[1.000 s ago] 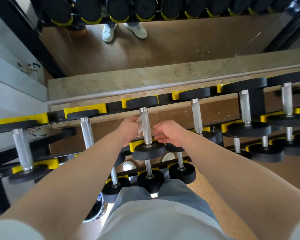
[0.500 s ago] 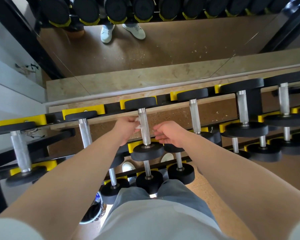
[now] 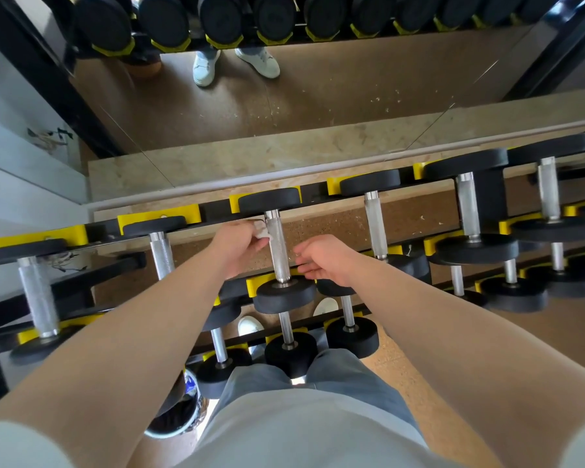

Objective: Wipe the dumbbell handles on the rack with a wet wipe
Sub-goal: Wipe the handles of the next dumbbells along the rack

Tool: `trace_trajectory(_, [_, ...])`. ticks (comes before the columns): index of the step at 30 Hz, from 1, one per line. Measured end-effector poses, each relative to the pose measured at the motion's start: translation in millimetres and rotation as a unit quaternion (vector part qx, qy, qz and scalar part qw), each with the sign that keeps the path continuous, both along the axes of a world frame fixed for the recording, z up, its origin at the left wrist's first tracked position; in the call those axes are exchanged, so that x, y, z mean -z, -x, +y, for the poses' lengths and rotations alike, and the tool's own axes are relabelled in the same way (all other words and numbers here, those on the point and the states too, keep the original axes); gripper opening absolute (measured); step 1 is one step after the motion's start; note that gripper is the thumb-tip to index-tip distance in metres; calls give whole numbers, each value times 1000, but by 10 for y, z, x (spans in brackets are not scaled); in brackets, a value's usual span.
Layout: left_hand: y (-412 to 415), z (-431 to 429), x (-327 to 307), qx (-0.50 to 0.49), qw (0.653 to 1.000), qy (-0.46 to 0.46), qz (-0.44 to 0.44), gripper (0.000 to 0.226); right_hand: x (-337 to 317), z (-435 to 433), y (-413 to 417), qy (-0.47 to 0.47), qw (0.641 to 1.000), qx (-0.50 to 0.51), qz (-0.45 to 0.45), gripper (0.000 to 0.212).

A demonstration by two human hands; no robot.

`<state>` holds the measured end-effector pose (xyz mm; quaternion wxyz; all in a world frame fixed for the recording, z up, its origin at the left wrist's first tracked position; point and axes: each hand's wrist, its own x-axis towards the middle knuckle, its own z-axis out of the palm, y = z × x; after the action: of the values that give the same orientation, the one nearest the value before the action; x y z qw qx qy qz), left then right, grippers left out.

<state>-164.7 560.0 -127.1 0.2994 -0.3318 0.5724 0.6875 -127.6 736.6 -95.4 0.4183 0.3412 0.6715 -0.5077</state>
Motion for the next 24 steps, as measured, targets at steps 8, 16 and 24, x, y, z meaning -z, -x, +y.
trace_trajectory(8, [-485,-9,324,116,980,158,18,15,-12,-20,-48,-6,1000,17,1,32])
trace_trajectory(16, [-112,139,190,-97,991,89,37,15,-27,29,-39,-1,1000,4,8,34])
trace_trajectory(24, [-629,121,275,194,935,298,18,18,-66,-8,-93,-20,999,42,-9,31])
